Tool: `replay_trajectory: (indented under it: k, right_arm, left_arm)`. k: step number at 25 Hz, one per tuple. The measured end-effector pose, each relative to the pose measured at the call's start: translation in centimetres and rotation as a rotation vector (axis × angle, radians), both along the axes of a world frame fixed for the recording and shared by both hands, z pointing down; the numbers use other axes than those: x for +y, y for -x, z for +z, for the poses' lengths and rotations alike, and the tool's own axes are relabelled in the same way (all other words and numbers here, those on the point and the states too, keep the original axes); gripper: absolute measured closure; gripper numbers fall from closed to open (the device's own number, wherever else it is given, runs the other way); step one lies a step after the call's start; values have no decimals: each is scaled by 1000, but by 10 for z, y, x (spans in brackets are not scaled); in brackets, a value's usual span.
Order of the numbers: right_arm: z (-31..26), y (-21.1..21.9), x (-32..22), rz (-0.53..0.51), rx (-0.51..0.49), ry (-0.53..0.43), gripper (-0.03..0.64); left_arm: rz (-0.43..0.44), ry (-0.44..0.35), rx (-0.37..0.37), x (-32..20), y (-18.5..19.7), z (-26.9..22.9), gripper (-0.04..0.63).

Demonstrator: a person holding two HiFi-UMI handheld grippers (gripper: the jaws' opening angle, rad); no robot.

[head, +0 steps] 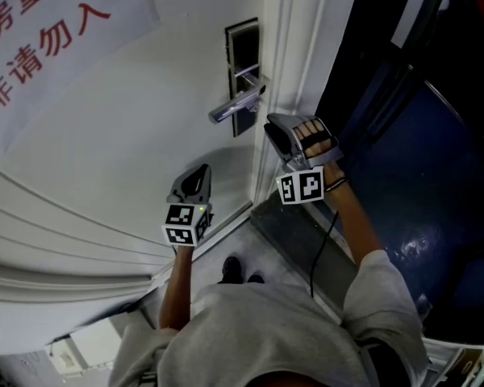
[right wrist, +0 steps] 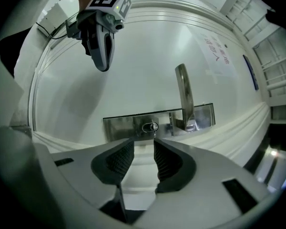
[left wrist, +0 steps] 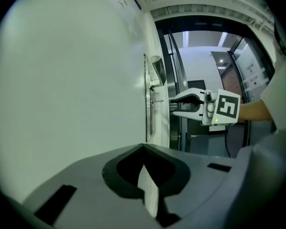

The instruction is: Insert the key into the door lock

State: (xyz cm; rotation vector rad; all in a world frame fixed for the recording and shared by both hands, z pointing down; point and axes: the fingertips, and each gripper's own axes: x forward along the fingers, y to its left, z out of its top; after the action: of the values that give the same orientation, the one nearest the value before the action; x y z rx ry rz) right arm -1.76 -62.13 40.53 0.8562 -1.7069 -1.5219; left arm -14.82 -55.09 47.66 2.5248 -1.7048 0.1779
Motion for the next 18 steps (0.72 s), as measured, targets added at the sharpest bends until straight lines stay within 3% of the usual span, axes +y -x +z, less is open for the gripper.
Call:
replay_trajectory:
  k: [7, 11, 18]
  right_arm:
    - [2, -18, 12, 26, -48, 2, 585]
    - [0, -18, 18, 20, -125, 64, 589]
    - [3, -42, 20, 81, -359, 227, 592]
  left_arm:
    - [24, -6, -6, 1, -13, -3, 578]
    - [20, -8, -11, 3, -12, -4, 578]
    - [35, -16, -16, -2, -15, -7, 578]
